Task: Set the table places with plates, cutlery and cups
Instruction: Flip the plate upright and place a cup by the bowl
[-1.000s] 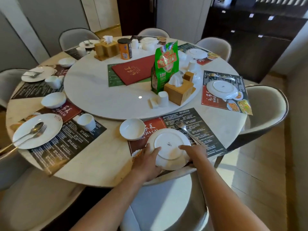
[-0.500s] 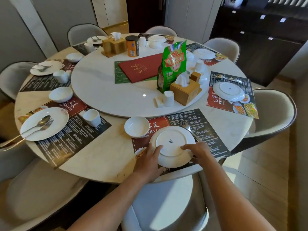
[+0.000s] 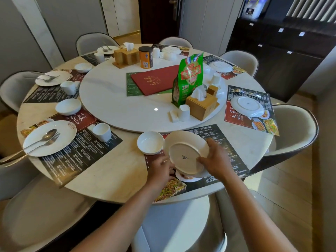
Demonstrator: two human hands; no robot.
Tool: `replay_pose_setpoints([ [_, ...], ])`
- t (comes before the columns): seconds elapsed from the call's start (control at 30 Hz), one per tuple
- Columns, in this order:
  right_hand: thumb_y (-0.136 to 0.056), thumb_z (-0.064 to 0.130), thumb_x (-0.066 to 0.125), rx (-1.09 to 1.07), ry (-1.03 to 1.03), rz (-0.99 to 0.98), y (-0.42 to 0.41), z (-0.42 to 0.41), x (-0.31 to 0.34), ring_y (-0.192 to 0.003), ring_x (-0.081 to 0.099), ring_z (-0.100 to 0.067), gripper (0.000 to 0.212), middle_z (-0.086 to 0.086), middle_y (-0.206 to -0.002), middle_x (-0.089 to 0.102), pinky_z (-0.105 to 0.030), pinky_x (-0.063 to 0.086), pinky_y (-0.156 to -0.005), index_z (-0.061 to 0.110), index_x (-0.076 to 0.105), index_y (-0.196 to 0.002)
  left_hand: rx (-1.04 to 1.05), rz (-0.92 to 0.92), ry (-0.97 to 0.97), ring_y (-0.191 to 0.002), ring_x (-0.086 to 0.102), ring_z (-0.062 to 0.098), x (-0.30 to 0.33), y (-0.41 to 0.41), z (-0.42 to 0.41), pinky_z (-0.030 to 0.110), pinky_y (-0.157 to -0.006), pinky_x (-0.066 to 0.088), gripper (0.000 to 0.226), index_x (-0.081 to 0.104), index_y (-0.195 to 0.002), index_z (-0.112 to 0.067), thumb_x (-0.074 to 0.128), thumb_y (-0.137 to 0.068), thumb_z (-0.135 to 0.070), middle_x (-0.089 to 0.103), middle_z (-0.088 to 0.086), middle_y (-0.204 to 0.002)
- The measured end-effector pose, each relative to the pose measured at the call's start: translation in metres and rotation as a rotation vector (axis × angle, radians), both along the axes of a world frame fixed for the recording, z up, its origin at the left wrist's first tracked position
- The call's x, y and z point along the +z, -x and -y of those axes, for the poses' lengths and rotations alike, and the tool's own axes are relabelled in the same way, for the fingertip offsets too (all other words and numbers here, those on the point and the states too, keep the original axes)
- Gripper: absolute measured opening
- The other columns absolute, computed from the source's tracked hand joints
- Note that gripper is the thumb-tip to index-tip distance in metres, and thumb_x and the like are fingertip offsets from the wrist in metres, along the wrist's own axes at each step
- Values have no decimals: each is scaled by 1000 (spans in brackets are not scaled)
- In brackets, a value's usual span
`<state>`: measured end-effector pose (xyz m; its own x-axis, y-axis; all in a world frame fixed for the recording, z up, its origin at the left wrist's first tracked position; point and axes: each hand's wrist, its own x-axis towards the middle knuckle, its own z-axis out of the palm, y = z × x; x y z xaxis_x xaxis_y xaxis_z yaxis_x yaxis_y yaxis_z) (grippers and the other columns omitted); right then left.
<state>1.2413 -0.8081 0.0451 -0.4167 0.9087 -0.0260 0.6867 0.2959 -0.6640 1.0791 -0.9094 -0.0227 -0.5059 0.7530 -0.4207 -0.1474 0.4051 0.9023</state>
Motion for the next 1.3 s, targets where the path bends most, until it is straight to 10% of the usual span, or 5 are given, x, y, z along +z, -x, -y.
replay_pose_setpoints([
  [0.23, -75, -2, 67, 166, -191, 120, -15, 33, -33, -74, 56, -16, 29, 9, -79, 61, -32, 46, -63, 23, 55, -79, 175, 611, 148, -78, 76, 31, 21, 18, 2, 34, -52, 60, 63, 60, -119, -7, 48, -96, -64, 75, 23, -98],
  [0.43, -59, 4, 64, 252, -336, 350, -29, 47, -80, -76, 49, -18, 38, 14, -80, 51, -31, 34, -74, 30, 42, -75, 209, 480, 209, -88, 69, 32, -2, 3, 13, 36, -53, 61, 25, 47, -124, -16, 51, -101, -6, 65, 13, -109],
  [0.9, -69, 11, 80, 97, -178, 223, -60, 7, -107, -102, 60, -24, 31, 2, -128, 51, -33, 54, -65, 27, 69, -92, 479, 400, 166, -93, 71, 32, -30, -41, 11, 34, -51, 61, 33, 59, -123, -6, 41, -96, 2, 69, 17, -117],
  [1.3, -83, 12, 67, -85, 304, -79, -62, -6, -101, -101, 66, -32, 35, -10, -103, 73, -28, 44, -76, 9, 61, -117, 798, 278, 199, -99, 69, 36, -41, -91, 3, 33, -49, 59, 39, 71, -113, -11, 45, -90, 6, 70, 15, -112],
])
